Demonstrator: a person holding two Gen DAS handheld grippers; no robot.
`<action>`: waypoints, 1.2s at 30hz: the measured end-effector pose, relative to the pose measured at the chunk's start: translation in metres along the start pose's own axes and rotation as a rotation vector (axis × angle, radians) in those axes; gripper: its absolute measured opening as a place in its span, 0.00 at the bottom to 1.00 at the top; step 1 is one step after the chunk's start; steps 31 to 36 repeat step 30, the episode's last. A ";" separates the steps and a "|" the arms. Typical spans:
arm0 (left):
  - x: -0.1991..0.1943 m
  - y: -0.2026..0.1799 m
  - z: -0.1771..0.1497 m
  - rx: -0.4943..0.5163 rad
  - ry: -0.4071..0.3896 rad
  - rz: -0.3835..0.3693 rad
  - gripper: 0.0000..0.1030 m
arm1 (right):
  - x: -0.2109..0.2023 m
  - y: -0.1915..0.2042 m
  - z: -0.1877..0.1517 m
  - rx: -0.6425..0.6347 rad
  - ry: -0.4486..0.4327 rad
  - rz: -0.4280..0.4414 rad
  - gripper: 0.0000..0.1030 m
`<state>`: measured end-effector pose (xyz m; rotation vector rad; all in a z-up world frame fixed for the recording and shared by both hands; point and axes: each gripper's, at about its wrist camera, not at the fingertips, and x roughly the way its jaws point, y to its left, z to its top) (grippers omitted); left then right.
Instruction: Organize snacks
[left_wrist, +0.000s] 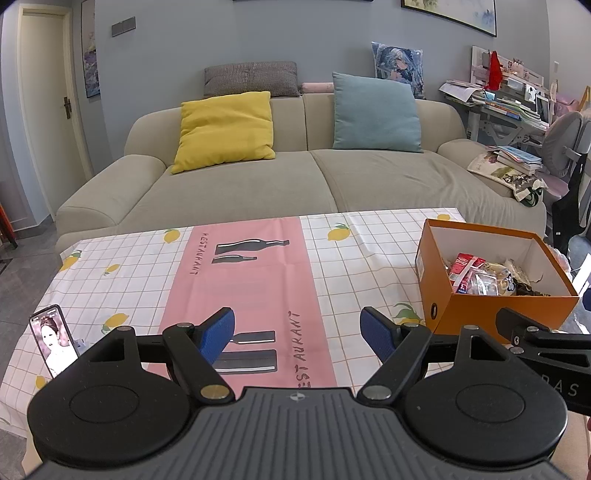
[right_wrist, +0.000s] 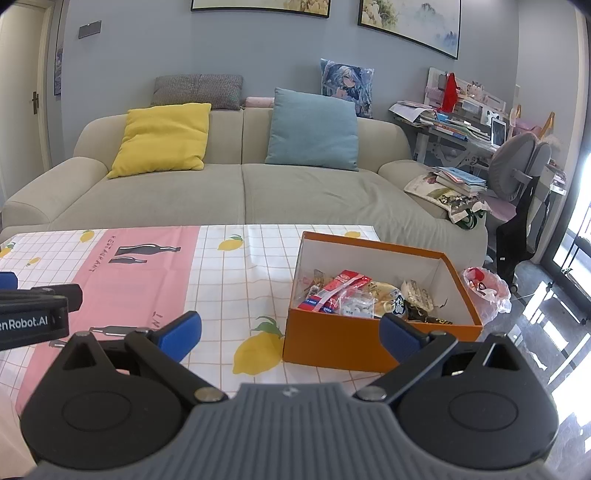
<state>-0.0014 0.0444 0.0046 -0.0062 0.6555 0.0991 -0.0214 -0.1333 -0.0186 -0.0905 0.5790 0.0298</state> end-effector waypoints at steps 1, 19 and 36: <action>0.000 0.000 0.000 0.000 -0.001 0.000 0.88 | 0.000 0.000 0.000 0.000 0.000 0.000 0.97; 0.002 0.003 0.001 0.009 -0.003 0.006 0.88 | 0.002 0.000 -0.003 0.001 0.008 0.005 0.97; 0.002 0.004 0.002 0.010 0.001 0.016 0.88 | 0.004 -0.001 -0.005 -0.001 0.018 0.010 0.97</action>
